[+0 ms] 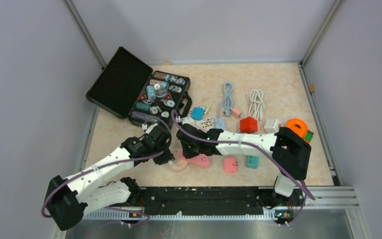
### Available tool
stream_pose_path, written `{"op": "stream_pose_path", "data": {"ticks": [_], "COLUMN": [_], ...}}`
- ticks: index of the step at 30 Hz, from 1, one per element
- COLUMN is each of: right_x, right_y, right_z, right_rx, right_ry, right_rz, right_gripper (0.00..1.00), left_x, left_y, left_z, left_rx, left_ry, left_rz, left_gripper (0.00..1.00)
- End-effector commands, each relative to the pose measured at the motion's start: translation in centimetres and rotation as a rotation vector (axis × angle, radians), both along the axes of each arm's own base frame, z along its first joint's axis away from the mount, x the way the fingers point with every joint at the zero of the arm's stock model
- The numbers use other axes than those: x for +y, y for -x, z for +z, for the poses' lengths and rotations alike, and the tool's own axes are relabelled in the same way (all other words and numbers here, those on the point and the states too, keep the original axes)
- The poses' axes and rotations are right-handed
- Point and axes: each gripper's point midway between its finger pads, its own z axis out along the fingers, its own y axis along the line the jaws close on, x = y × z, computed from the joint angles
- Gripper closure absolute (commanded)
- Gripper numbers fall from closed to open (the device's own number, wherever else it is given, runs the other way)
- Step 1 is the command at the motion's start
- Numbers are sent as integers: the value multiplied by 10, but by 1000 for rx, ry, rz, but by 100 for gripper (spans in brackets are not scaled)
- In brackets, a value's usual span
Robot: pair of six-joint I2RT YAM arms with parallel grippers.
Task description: Pull the plug off the socket
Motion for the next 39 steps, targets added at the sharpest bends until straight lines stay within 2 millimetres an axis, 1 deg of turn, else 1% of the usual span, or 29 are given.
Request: {"op": "stream_pose_path", "data": {"ticks": [1,3,6,9,12,14,15,17,19,23,28,32,33,36,38,39], "right_x": [-31,-30,-31,-30,-27,-26,-26,-25,-25,-25,-25,-26,-26,-28,-27,-27], "right_y": [36,38,40,40,40,40,41,41,41,41,42,44,44,44,44,44], "right_z": [-60,-62,-64,-62,-61,-61,-61,-62,-62,-61,-63,-65,-66,-67,-67,-67], "right_rx": [141,150,158,157,159,161,162,165,167,169,171,178,179,180,180,179], "right_ry": [193,193,190,183,171,171,168,164,162,159,160,163,165,166,165,162], "right_rz": [68,73,76,78,81,83,85,84,83,83,82,84,84,83,83,83], "right_gripper": [92,92,91,92,91,92,91,91,91,91,91,91,91,91,91,91], "left_x": [-38,-42,-40,-37,-35,-42,-50,-60,-64,-54,-52,-38,-37,-41,-46,-47], "left_y": [-24,-25,-27,-28,-28,-28,-24,-23,-22,-23,-21,-20,-20,-24,-26,-26], "left_z": [52,59,63,62,56,57,60,64,65,61,75,75,78,94,99,99], "left_rx": [-168,-191,-213,-209,-185,-183,-177,-182,-182,-163,-176,-158,-162,-222,-260,-275], "left_ry": [219,241,230,194,153,173,210,243,247,189,216,185,192,251,300,316], "left_rz": [-56,-74,-85,-98,-107,-136,-176,-230,-262,-235,-208,-128,-119,-110,-115,-117], "left_gripper": [100,100,100,100,100,100,100,100,100,100,100,100,100,100,100,100]}}
